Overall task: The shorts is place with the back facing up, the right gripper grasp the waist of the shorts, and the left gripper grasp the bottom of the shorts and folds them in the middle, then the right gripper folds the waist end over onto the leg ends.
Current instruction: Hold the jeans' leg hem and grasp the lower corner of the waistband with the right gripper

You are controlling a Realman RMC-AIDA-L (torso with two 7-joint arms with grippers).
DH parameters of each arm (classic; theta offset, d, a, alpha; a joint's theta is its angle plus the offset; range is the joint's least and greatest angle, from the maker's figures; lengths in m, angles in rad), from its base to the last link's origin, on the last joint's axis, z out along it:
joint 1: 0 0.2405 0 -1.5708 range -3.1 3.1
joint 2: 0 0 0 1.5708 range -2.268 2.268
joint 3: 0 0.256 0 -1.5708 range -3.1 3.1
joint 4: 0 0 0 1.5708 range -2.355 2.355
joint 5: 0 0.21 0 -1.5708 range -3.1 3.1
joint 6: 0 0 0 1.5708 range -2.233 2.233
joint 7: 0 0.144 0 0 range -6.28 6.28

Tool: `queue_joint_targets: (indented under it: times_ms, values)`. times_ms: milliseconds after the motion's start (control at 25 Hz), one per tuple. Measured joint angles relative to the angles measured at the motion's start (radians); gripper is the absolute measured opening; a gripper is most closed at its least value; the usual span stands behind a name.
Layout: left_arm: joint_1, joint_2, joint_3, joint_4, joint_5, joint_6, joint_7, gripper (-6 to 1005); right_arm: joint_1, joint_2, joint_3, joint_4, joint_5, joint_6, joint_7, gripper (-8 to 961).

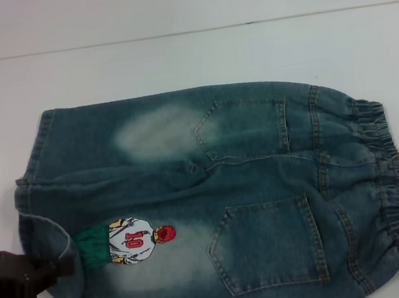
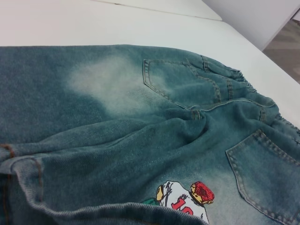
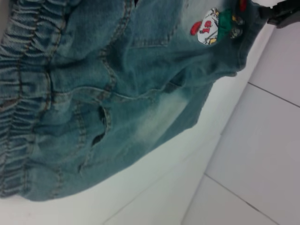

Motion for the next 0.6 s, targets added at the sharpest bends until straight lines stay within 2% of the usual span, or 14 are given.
queue_joint_targets:
  times_ms: [600]
  values:
    - [-0.001, 0.0, 0.0, 0.0, -0.001, 0.004, 0.0, 22, 0.029, 0.004, -0.012, -0.005, -0.011, -0.001, -0.007, 831]
